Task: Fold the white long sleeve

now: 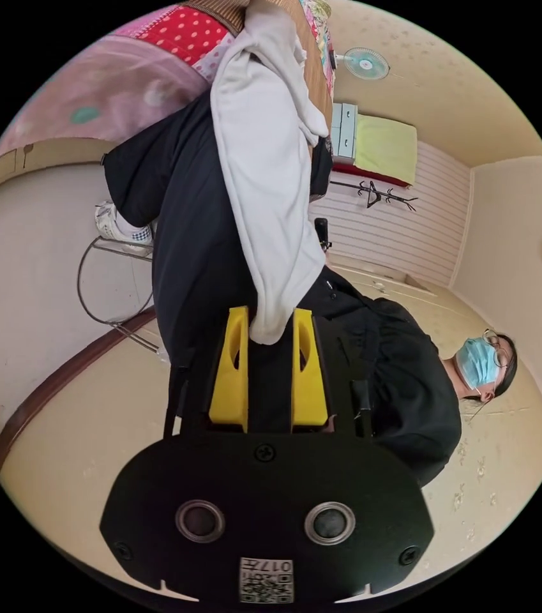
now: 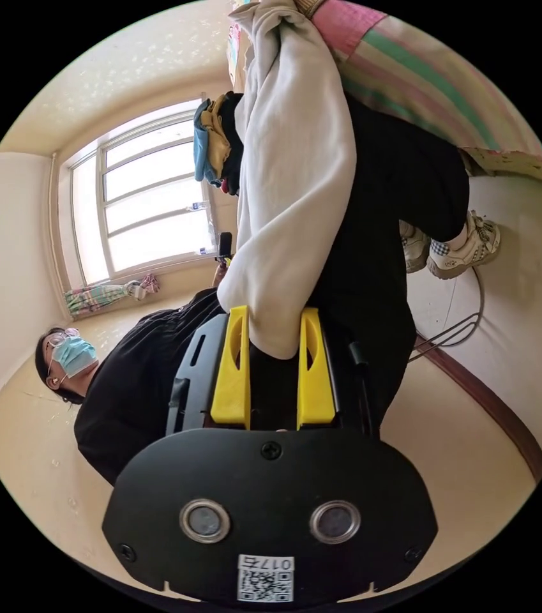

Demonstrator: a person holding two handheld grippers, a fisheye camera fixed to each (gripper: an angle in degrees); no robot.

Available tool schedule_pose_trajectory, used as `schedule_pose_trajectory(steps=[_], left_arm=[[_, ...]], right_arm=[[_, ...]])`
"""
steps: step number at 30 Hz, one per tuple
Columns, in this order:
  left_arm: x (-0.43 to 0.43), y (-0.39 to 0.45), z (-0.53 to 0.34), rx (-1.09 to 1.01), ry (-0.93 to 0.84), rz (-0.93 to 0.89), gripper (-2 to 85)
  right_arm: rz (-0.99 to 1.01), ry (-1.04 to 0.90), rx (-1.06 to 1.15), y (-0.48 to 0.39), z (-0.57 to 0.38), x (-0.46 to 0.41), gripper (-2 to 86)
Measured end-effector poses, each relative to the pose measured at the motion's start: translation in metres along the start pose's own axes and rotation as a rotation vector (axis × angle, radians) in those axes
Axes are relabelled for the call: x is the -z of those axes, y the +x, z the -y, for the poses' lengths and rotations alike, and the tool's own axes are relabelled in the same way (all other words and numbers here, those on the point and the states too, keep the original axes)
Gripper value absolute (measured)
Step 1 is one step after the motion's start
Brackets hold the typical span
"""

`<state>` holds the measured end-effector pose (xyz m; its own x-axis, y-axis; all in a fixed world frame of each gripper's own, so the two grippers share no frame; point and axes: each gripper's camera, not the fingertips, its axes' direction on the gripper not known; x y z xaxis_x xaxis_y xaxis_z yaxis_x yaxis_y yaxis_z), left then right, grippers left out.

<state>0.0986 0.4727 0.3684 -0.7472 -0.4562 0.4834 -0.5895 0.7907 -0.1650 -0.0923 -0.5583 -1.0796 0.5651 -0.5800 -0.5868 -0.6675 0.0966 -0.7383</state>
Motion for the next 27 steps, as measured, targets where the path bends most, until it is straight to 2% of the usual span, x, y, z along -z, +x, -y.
schedule_pose_trajectory(steps=[3,6,8,13,17,20,27], left_arm=[[-0.008,-0.005,-0.007,-0.049,-0.033,-0.048,6.6],[-0.001,0.002,-0.018,-0.151,0.02,-0.13,6.3],[0.015,0.009,-0.029,-0.249,0.138,-0.235,6.2],[0.023,0.035,-0.049,-0.471,0.289,-0.319,6.1],[0.019,0.041,-0.059,-0.593,0.43,-0.468,6.2],[0.018,0.041,-0.069,-0.625,0.56,-0.464,6.1],[0.006,0.043,-0.062,-0.587,0.728,-0.314,5.8]], right_arm=[[0.066,0.031,0.038,0.002,-0.01,0.009,5.4],[0.201,0.123,0.127,-0.004,-0.022,0.027,3.2],[0.257,0.178,0.182,-0.012,-0.027,0.038,2.6],[0.369,0.288,0.369,-0.044,-0.04,0.052,1.7],[0.466,0.469,0.509,-0.071,-0.052,0.069,1.5],[0.426,0.544,0.545,-0.091,-0.056,0.072,1.5],[0.427,0.635,0.437,-0.083,-0.028,0.08,1.9]])
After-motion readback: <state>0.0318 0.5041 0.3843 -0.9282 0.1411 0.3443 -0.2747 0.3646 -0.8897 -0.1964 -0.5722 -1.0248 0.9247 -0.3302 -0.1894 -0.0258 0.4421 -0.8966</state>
